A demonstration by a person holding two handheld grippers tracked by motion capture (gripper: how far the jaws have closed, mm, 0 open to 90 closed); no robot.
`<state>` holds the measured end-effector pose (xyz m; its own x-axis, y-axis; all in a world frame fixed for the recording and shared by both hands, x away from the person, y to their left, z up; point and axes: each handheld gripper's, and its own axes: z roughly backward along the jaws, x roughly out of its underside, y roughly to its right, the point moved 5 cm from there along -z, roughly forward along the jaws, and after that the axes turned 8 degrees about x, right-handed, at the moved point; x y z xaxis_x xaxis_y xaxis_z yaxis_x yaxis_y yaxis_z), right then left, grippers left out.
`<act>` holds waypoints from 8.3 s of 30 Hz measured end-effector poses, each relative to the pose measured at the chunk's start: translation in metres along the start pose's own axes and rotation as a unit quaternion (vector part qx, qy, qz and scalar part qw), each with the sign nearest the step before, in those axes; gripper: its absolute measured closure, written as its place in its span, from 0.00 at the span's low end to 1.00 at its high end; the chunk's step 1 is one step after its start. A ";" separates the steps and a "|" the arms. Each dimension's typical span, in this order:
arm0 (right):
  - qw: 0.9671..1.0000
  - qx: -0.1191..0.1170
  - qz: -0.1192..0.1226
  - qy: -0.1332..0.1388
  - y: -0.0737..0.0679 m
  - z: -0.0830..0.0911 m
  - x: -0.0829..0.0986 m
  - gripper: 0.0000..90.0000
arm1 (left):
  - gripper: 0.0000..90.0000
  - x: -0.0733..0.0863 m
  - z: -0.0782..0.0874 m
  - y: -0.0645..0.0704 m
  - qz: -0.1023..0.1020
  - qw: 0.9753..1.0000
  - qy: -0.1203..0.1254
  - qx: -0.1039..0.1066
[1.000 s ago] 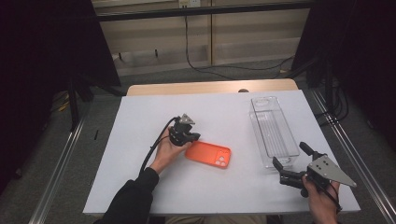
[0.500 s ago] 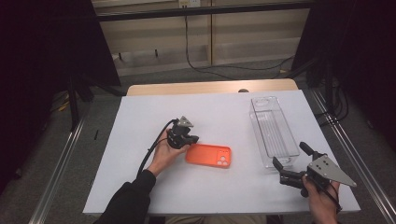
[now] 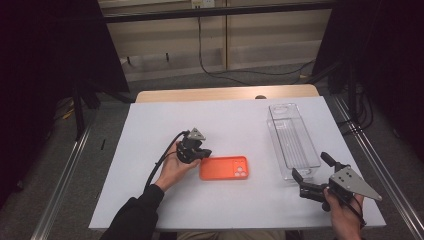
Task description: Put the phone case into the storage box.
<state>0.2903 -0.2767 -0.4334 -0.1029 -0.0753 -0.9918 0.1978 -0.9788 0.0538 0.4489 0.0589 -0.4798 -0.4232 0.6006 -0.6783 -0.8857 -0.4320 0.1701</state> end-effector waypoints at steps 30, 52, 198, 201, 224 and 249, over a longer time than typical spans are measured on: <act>1.000 -0.001 0.000 0.001 0.000 0.000 0.000 0.00 | 1.00 0.012 0.010 0.015 -0.009 1.000 -0.012 0.022; 1.000 -0.003 0.001 0.000 -0.001 0.000 0.000 0.00 | 1.00 0.024 0.020 0.029 -0.005 0.999 -0.018 0.040; 1.000 -0.010 0.001 -0.003 -0.002 0.000 0.001 0.00 | 0.15 -0.010 -0.035 0.078 -0.063 0.989 -0.124 0.039; 1.000 -0.010 0.001 -0.003 -0.002 0.000 0.001 0.00 | 0.15 -0.010 -0.035 0.078 -0.059 0.990 -0.124 0.039; 1.000 -0.010 0.001 -0.004 -0.002 0.000 0.001 0.00 | 0.16 -0.010 -0.032 0.079 -0.065 0.989 -0.124 0.038; 1.000 -0.010 0.001 -0.003 -0.002 0.000 0.001 0.00 | 0.16 -0.020 -0.010 0.069 -0.061 0.997 -0.050 0.006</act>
<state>0.2897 -0.2753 -0.4343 -0.1093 -0.0778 -0.9910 0.2169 -0.9748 0.0526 0.3986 0.0104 -0.4613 -0.3281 0.7130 -0.6197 -0.9338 -0.3440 0.0986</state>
